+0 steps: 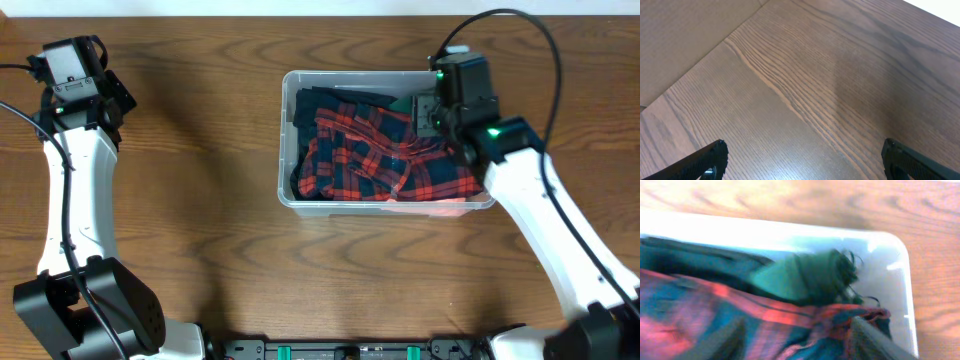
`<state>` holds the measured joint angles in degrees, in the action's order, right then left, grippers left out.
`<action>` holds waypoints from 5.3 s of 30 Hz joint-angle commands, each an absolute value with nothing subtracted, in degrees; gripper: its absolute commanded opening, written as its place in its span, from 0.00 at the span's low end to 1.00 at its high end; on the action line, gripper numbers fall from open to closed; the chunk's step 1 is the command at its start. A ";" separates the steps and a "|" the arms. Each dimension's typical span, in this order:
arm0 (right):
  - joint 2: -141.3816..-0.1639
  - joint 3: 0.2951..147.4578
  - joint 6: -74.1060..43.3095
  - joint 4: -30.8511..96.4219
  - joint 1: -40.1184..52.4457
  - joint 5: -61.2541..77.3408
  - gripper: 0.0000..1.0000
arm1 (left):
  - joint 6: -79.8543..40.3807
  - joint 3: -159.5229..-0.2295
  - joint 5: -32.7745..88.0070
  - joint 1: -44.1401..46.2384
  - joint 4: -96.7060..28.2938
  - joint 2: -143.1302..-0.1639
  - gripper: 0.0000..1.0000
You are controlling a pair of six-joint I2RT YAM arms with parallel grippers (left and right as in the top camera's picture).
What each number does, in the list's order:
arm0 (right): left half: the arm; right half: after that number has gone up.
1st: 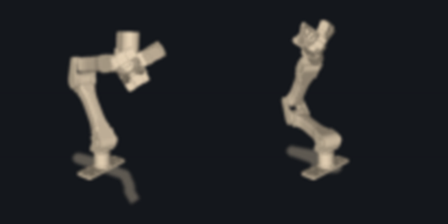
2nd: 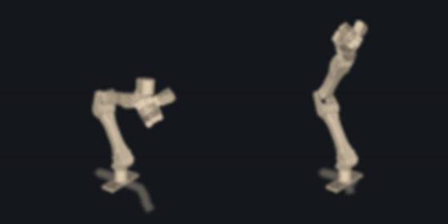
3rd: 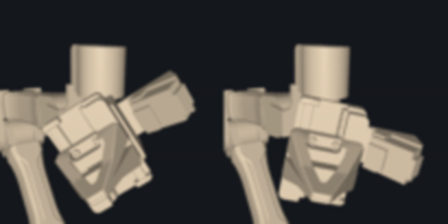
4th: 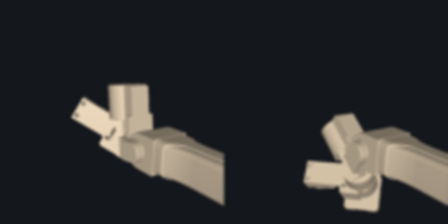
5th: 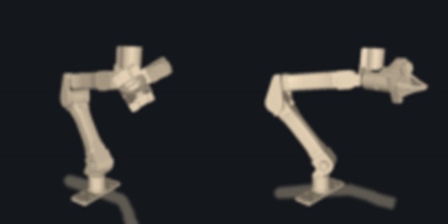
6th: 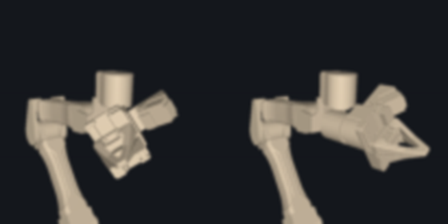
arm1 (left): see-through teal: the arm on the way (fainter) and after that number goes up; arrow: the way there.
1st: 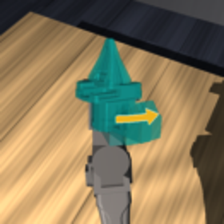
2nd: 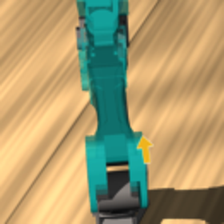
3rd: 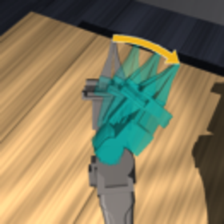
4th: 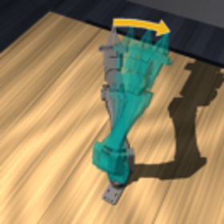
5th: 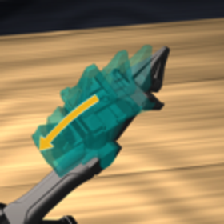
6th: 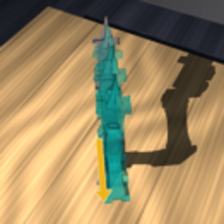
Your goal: Pack container
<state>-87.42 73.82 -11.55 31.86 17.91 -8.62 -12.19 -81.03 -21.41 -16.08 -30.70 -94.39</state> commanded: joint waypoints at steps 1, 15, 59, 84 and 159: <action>-85.86 74.67 -11.51 31.88 18.76 -1.15 0.77 | -12.14 -81.34 -22.15 -16.21 -30.83 -93.97 0.98; -91.33 74.61 -4.86 26.55 25.43 11.00 0.81 | -12.14 -81.34 -22.15 -16.21 -30.83 -93.97 0.98; -76.20 74.78 0.56 32.32 30.72 10.04 0.99 | -12.14 -81.34 -22.15 -16.21 -30.83 -93.97 0.98; -28.21 74.78 0.49 52.84 28.88 -1.93 0.99 | -12.14 -81.34 -22.15 -16.21 -30.83 -93.97 0.98; -13.15 46.68 -0.78 54.76 28.95 7.75 0.99 | -12.14 -81.34 -22.15 -16.21 -30.83 -93.97 0.98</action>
